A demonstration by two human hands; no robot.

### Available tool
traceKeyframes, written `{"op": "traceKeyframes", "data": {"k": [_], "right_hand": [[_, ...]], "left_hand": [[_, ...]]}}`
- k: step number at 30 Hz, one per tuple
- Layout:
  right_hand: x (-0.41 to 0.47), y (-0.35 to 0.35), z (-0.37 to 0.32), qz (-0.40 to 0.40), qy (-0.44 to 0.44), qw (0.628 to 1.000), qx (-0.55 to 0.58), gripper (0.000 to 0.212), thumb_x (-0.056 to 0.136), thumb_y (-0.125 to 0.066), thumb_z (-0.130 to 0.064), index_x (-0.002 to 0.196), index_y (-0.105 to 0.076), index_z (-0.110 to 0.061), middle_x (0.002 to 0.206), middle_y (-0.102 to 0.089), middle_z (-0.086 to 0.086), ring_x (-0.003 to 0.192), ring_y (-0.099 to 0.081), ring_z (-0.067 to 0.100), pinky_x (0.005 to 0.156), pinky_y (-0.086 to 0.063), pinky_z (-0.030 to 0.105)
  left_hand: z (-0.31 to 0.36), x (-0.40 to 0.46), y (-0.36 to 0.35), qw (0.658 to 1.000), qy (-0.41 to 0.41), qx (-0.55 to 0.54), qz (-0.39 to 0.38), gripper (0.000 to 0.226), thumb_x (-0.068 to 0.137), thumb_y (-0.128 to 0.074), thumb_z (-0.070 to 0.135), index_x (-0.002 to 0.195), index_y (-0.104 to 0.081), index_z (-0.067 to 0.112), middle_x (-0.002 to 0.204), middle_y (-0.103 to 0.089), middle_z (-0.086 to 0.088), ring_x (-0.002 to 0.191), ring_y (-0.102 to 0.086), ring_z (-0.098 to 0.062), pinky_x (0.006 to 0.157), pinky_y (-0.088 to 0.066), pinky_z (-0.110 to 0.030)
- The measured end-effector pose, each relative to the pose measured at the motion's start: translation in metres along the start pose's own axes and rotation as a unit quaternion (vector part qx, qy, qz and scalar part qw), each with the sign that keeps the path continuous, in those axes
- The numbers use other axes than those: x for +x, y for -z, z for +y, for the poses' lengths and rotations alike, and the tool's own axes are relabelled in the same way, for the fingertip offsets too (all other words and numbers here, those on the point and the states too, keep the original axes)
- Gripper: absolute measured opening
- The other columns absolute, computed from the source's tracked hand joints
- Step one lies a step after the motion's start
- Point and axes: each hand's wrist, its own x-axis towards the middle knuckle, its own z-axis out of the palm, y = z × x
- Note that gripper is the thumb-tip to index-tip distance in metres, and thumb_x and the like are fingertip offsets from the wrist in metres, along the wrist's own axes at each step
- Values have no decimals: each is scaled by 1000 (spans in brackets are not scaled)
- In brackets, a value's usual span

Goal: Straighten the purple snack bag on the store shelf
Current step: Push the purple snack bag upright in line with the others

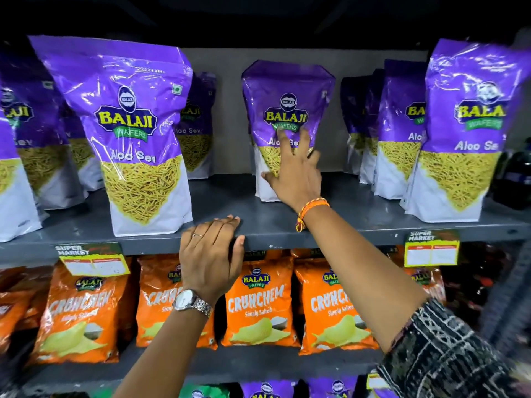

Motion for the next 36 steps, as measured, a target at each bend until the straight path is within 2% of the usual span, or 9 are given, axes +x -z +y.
{"op": "traceKeyframes", "data": {"k": [5, 12, 15, 19, 27, 36], "right_hand": [[-22, 15, -3, 14, 13, 999, -26, 94, 88, -75, -50, 162, -19, -33, 170, -9, 17, 122, -45, 44, 84, -58, 51], [-56, 39, -11, 29, 24, 998, -42, 86, 92, -68, -47, 161, -19, -34, 170, -9, 17, 122, -43, 44, 86, -57, 52], [-69, 47, -11, 40, 20, 998, -33, 84, 91, -68, -42, 161, -22, -33, 170, -12, 15, 132, -33, 47, 90, -56, 54], [-77, 49, -17, 42, 18, 999, -20, 78, 94, -66, -34, 160, -26, -26, 170, -15, 13, 151, -12, 47, 107, -48, 61], [-80, 49, -14, 36, 43, 998, -15, 72, 99, -62, -32, 160, -26, -21, 169, -23, 12, 153, -23, 36, 102, -52, 54], [-91, 64, -11, 32, 51, 998, -21, 71, 100, -60, -38, 161, -25, -23, 170, -22, 9, 153, -23, 33, 104, -51, 52]], "left_hand": [[1, 1, 3, 1000, 1, -1, -25, 43, 99, -43, 40, 119, -72, 15, 116, -76, -4, 104, -71, -27, 90, -38, -40], [1, 0, 2, 1000, 9, -9, -15, 44, 98, -44, 39, 118, -73, 14, 114, -77, -7, 100, -71, -29, 89, -37, -41], [2, -1, 2, 1000, 9, -10, -14, 43, 98, -44, 39, 118, -73, 14, 114, -77, -5, 102, -70, -28, 89, -37, -40], [1, -1, 4, 1000, 8, -12, -17, 43, 98, -44, 38, 119, -73, 14, 115, -77, -5, 101, -70, -28, 88, -37, -39], [0, 0, 9, 999, 0, -14, -38, 43, 99, -44, 39, 121, -71, 15, 118, -76, -4, 105, -70, -26, 91, -38, -39], [-3, -3, 18, 997, -8, 1, -80, 45, 101, -40, 43, 127, -66, 17, 124, -73, -2, 112, -66, -26, 97, -38, -40]]}}
